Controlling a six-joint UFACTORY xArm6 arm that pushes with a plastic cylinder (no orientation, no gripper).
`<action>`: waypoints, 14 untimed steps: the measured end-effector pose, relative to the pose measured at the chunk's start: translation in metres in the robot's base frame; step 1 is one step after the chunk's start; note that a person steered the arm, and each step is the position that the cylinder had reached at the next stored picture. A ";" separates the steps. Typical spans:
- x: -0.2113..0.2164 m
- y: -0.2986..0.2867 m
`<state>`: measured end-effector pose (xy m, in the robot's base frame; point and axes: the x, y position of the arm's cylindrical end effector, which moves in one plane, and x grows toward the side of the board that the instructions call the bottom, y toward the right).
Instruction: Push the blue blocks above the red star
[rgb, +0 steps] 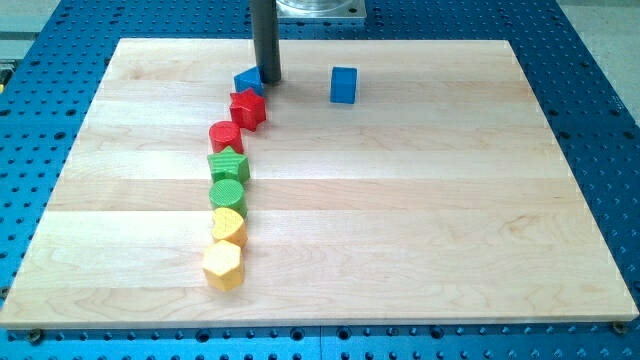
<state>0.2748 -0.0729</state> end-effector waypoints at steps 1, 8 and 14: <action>0.001 0.014; -0.028 0.116; -0.043 0.022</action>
<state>0.2319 -0.0507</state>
